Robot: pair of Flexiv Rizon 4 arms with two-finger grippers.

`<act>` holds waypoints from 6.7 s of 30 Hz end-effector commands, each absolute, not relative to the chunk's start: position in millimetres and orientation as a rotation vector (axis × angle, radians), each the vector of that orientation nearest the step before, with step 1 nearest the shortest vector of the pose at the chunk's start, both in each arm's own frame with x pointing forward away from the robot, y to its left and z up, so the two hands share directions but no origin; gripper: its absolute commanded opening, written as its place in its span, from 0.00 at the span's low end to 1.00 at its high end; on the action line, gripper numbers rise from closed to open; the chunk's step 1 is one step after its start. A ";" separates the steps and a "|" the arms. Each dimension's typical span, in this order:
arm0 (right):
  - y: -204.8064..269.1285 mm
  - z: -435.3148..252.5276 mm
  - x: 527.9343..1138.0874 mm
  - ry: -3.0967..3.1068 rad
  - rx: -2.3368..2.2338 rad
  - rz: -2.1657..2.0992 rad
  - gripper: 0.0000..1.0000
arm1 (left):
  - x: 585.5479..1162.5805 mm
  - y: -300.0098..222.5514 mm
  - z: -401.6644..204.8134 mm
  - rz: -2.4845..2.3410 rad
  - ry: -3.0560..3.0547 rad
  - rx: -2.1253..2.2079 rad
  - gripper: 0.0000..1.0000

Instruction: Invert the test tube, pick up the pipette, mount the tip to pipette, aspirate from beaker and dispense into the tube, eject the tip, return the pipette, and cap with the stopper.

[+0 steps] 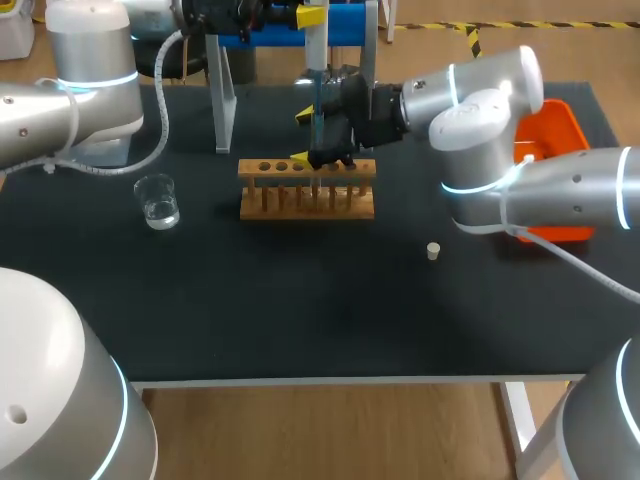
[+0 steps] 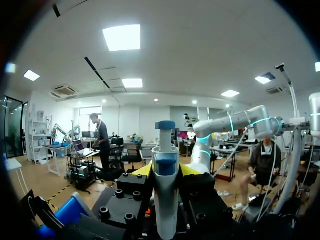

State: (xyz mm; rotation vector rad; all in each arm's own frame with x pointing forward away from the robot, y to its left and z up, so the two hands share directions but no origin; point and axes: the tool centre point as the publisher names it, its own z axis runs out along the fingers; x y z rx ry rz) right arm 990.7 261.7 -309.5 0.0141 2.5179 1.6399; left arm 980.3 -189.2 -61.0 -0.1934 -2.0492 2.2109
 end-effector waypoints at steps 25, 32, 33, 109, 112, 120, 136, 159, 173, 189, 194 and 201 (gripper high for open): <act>264.8 -307.3 992.7 2.530 -0.049 1.676 1.00 | 981.7 -188.7 -60.5 2.207 -2.048 -0.197 0.00; 264.1 -306.7 992.1 2.533 -0.034 1.698 1.00 | 981.7 -188.7 -60.5 2.207 -2.048 -0.197 0.00; 264.0 -306.4 991.9 2.533 -0.035 1.695 1.00 | 981.7 -188.7 -60.5 2.207 -2.048 -0.197 0.00; 270.4 -306.5 990.6 2.546 -0.056 1.674 1.00 | 973.1 -194.6 -33.1 2.175 -2.104 -0.232 0.00; 270.4 -306.5 990.6 2.546 -0.056 1.674 1.00 | 972.4 -195.5 -31.7 2.176 -2.102 -0.233 0.00; 270.4 -306.5 990.6 2.546 -0.056 1.674 1.00 | 970.3 -198.0 -25.7 2.172 -2.109 -0.241 0.00; 270.4 -306.5 990.6 2.546 -0.056 1.674 1.00 | 965.7 -202.0 -11.2 2.158 -2.133 -0.249 0.00; 270.4 -306.5 990.6 2.546 -0.056 1.674 1.00 | 955.6 -209.7 10.6 2.144 -2.189 -0.269 0.00; 270.4 -306.5 990.6 2.546 -0.056 1.674 1.00 | 925.5 -166.0 35.5 2.165 -2.336 -0.201 0.00; 270.4 -306.5 990.6 2.546 -0.056 1.674 1.00 | 847.0 -120.8 -23.3 2.233 -2.303 -0.003 0.00; 270.4 -306.5 990.6 2.546 -0.056 1.674 1.00 | 827.9 -138.4 -47.9 2.240 -2.268 0.051 0.00; 270.4 -306.5 990.6 2.546 -0.056 1.674 1.00 | 808.9 -159.7 -70.8 2.330 -2.250 0.141 0.00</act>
